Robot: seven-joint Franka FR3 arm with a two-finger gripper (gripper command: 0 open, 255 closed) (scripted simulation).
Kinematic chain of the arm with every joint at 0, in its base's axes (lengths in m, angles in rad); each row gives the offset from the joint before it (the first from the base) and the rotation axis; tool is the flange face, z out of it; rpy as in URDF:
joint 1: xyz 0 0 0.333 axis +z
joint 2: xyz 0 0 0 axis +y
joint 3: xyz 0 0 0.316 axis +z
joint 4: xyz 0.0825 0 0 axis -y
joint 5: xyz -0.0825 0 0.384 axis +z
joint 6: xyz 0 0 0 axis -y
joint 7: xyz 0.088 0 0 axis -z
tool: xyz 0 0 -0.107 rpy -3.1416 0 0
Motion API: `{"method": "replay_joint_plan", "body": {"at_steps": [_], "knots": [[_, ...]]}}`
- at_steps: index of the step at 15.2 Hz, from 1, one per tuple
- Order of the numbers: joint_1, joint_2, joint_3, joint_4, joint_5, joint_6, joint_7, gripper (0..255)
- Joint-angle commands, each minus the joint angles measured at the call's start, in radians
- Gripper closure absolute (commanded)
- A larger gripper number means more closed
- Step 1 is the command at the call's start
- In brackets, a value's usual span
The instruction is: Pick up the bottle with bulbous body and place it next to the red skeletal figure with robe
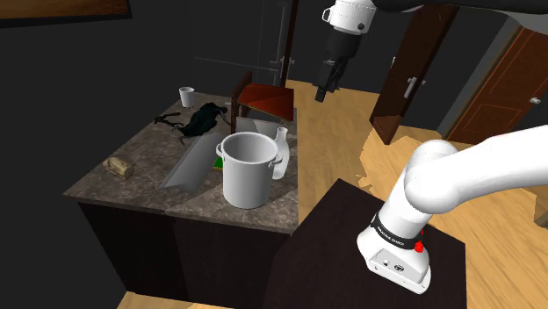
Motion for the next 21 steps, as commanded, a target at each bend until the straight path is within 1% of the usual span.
{"method": "replay_joint_plan", "body": {"at_steps": [1,6,11,16,21], "knots": [[0.0,0.0,0.0,0.0,0.0,0.0,0.0,0],[-0.02,0.107,-0.055,-0.053,-0.03,0.157,-0.062,0],[-0.038,0.248,-0.108,-0.071,-0.051,0.312,-0.123,0],[-0.051,0.416,-0.16,-0.053,-0.056,0.458,-0.186,0],[-0.058,0.602,-0.206,0.002,-0.038,0.585,-0.257,0]]}}
